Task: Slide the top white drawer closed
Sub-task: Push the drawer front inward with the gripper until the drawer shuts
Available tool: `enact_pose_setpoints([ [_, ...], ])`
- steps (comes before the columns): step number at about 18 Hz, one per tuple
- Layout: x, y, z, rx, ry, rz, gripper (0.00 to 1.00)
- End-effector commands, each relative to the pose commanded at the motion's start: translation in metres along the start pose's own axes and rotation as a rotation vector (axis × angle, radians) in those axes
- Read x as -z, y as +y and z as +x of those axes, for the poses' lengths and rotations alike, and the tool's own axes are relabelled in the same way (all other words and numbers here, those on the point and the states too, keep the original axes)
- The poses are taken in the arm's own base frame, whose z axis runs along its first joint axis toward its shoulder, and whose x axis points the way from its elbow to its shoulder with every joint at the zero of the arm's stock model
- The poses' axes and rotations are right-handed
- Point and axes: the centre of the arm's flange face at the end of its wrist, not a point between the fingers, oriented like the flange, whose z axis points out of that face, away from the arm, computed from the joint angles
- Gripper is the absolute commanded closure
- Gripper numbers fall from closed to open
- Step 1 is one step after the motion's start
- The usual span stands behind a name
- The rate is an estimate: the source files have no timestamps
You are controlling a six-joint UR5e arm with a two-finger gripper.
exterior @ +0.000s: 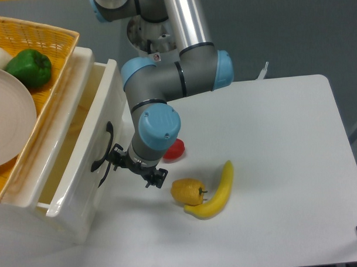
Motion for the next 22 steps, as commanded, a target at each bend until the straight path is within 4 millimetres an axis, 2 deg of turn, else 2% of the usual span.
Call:
enact_pose_setpoints([
  [10, 0.000, -0.005, 0.015, -0.024, -0.003, -0.002, 0.00],
  [22, 0.002, -0.005, 0.017, -0.027, -0.005, 0.001, 0.00],
])
